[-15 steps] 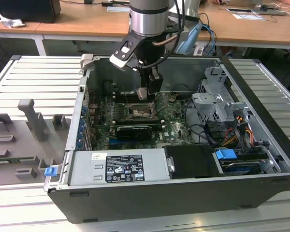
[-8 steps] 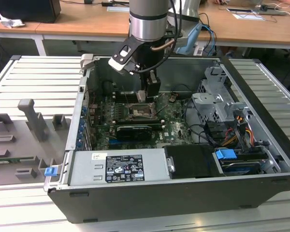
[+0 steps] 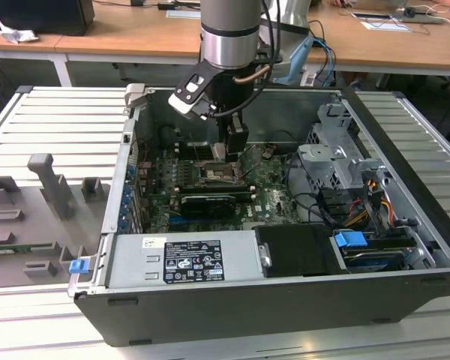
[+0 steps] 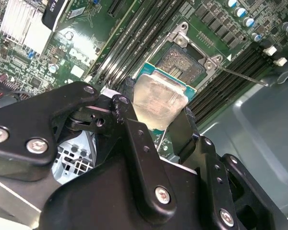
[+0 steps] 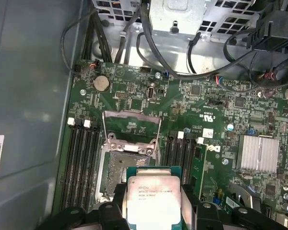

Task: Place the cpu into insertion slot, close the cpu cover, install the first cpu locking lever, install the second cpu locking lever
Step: 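Place the cpu into insertion slot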

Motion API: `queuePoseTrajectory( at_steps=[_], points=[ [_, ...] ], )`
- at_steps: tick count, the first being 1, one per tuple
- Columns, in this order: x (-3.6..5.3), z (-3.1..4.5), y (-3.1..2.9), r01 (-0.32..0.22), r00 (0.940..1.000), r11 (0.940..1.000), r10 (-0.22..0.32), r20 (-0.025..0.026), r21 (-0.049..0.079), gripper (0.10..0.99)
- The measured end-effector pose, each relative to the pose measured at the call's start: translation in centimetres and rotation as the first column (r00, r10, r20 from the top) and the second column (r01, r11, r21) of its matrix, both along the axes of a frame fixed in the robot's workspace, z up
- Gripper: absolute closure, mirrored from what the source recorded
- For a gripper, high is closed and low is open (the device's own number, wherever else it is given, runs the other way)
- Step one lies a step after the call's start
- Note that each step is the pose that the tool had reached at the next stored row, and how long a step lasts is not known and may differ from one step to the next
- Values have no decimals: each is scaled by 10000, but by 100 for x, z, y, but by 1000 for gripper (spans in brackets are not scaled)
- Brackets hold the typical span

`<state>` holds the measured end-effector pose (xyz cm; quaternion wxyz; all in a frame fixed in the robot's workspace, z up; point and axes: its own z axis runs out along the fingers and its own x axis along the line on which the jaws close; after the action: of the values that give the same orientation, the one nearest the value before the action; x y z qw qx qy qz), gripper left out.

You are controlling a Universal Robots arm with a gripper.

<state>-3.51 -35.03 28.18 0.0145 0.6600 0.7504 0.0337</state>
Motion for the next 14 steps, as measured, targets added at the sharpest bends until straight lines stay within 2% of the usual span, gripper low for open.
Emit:
queuePoseTrajectory(
  at_steps=[1, 3, 4, 8, 14],
  points=[
    [-1, -17, 0, 15, 10000, 10000, -15, 0, 1, 549],
    [-3, -81, 2, 25, 10000, 10000, -25, -37, -2, 549],
    [-3, -113, 3, 27, 10000, 10000, -27, -77, -9, 549],
    [-3, -280, 7, 31, 10000, 10000, -31, -81, -7, 549],
    [-6, -365, 17, 662, 9978, 9978, -662, -78, -8, 549]
  ],
)
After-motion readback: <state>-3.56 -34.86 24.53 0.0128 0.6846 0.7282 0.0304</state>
